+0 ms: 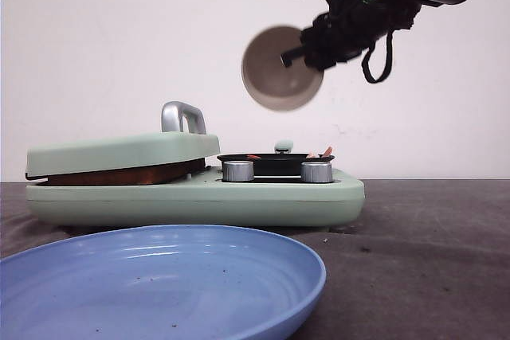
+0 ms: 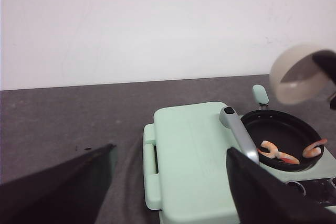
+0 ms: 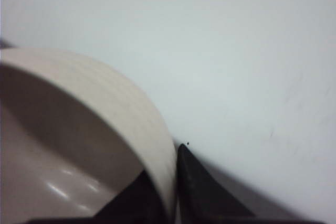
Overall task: Make breakfast with bread and shrimp
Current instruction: 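Carry the empty bowl back and set it down beside the appliance, then open the right gripper and raise it away from the bowl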
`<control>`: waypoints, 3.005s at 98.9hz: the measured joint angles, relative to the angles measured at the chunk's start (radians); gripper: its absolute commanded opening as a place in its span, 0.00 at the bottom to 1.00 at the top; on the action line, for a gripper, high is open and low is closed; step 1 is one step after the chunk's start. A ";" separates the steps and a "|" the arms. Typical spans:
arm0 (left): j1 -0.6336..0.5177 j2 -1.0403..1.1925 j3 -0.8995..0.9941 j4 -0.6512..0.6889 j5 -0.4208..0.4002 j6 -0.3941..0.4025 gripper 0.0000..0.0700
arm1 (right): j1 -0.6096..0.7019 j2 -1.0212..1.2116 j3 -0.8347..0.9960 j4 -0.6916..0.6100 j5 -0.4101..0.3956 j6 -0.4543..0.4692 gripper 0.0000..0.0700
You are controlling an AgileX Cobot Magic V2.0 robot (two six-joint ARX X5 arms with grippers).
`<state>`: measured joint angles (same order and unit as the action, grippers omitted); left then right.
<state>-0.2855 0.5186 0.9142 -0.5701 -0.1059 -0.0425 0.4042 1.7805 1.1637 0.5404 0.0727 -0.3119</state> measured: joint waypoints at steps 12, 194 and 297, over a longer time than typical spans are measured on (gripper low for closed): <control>0.000 0.000 0.000 -0.001 0.000 0.000 0.56 | -0.029 -0.033 0.000 -0.134 0.011 0.085 0.00; 0.000 0.000 0.000 -0.002 0.000 0.000 0.56 | -0.470 0.003 0.033 -1.269 -0.466 0.425 0.46; 0.000 0.000 0.000 -0.002 0.000 -0.065 0.03 | -0.357 -0.627 0.165 -1.186 -0.699 0.509 0.00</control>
<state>-0.2855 0.5186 0.9142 -0.5720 -0.1059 -0.1074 0.0471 1.1534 1.3289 -0.6460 -0.6262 0.1967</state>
